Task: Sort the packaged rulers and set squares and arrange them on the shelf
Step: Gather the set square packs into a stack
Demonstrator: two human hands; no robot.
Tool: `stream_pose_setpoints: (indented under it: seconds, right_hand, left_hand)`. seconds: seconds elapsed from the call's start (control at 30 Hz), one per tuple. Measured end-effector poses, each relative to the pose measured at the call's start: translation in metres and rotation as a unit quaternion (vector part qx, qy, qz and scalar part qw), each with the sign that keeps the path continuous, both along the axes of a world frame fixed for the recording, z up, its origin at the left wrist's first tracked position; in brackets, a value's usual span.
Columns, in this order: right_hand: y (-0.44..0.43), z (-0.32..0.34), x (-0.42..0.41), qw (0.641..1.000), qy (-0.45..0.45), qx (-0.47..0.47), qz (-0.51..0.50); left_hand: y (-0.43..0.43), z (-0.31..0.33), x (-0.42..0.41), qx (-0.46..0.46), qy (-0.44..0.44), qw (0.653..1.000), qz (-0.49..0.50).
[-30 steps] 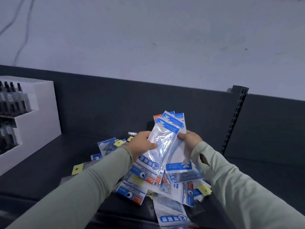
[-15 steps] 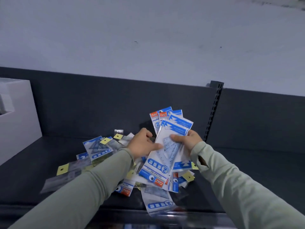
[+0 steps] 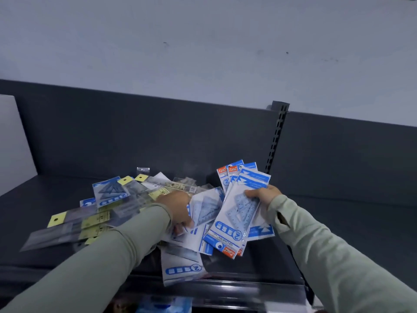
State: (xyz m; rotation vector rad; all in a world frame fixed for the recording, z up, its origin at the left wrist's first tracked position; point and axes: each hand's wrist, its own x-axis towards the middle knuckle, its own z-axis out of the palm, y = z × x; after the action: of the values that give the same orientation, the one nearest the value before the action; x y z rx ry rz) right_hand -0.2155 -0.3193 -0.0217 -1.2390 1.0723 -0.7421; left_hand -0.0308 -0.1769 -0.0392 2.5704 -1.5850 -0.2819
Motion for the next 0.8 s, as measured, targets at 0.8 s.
stream_pose_setpoints:
  seconds: [0.8]
  right_hand:
    - [-0.006,0.005,0.030,0.998,0.027,0.041,0.025]
  left_hand:
    - [0.009,0.029,-0.044,-0.188,0.287,0.920,-0.189]
